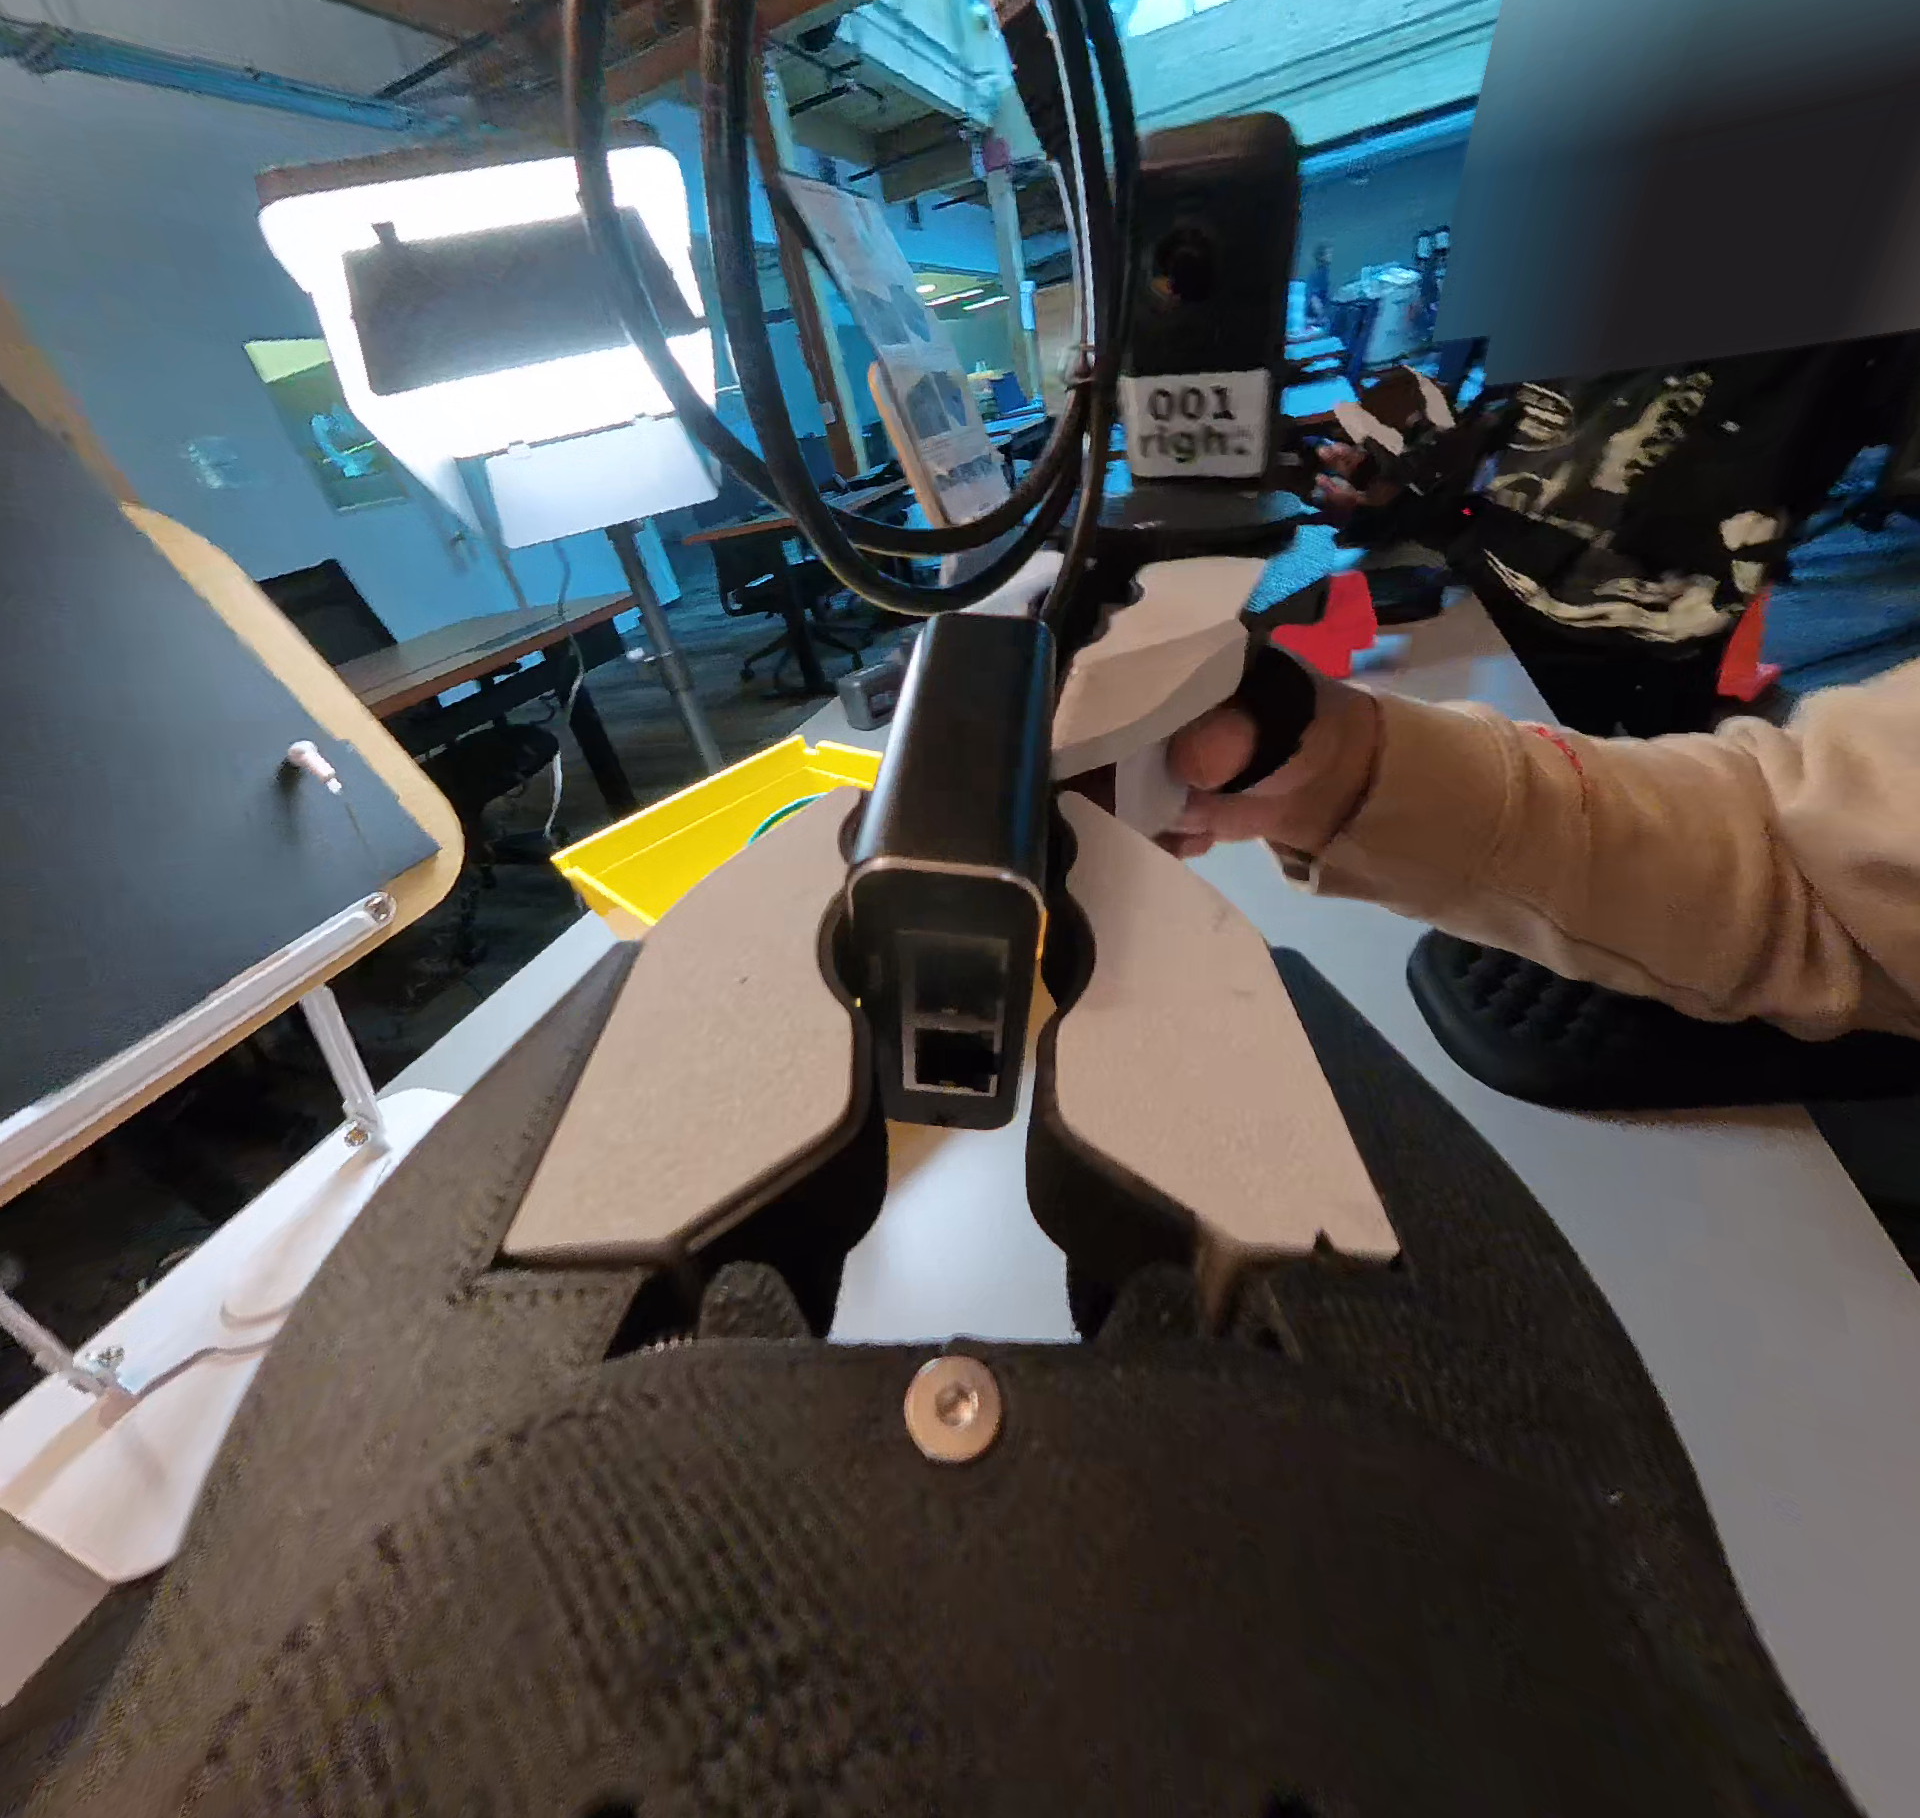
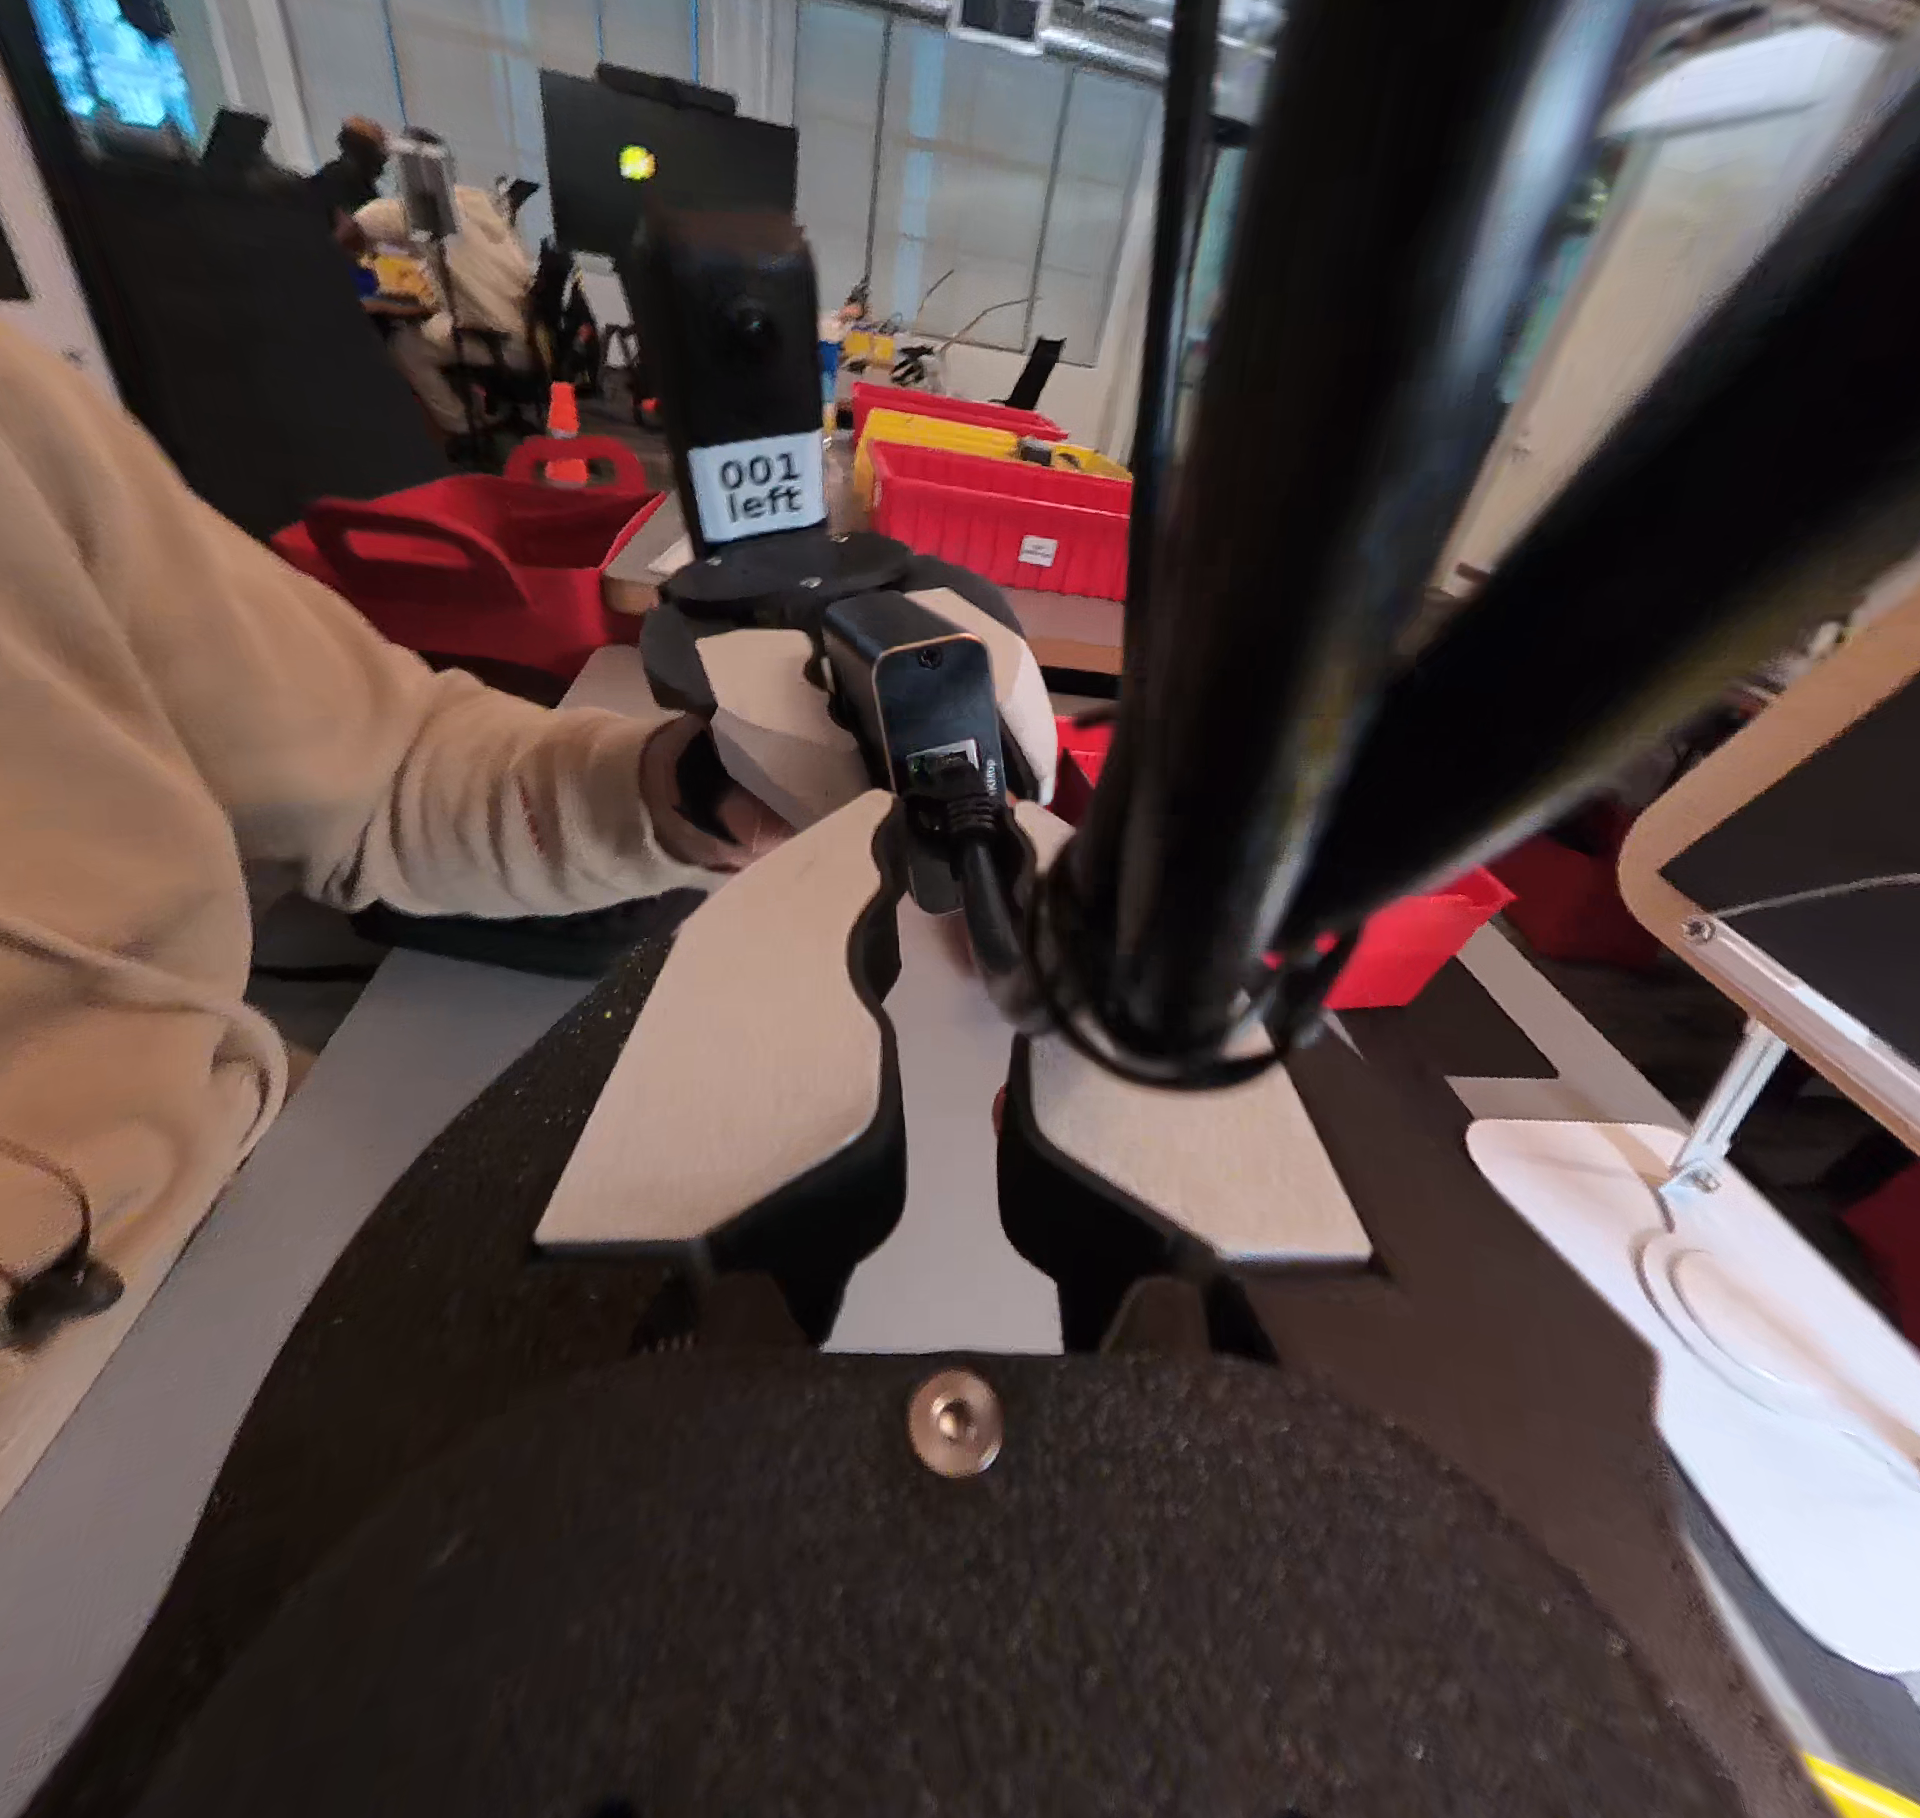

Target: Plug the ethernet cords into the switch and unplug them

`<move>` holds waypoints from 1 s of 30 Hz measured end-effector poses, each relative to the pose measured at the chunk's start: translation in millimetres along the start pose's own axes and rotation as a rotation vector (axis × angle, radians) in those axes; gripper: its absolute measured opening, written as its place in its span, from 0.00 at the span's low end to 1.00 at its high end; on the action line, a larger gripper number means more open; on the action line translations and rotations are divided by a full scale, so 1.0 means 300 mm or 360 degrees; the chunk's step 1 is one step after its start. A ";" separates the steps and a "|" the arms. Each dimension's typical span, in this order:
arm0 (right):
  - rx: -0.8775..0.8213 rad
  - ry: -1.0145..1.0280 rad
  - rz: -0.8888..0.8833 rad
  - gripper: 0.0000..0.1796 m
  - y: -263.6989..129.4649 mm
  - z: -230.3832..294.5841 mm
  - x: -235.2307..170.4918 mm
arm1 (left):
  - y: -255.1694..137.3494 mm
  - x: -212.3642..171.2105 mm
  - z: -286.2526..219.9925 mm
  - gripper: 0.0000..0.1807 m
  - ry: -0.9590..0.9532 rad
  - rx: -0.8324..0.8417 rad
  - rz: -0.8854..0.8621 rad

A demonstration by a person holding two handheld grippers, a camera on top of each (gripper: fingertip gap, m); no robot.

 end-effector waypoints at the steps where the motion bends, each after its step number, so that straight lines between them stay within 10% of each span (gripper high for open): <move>1: 0.0012 -0.0036 0.0008 0.09 -0.006 0.003 0.000 | 0.004 0.001 -0.008 0.16 0.0013 -0.0033 0.0025; 20: 0.0126 0.0258 -0.0102 0.08 0.001 -0.005 -0.003 | -0.001 0.011 -0.005 0.15 -0.0322 -0.0214 -0.0051; 30: -0.0039 0.0072 -0.0197 0.09 0.016 0.011 0.007 | -0.020 0.051 -0.032 0.15 0.0131 0.0050 -0.0099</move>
Point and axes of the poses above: each gripper's, where its closed fingertips meet, y out along the fingers, x out of its top, z = x × y across the jaws, the point moved 7 cm from there along -y, back along the fingers, and after that the axes turned 11 degrees about -x, right-handed, at the moved point
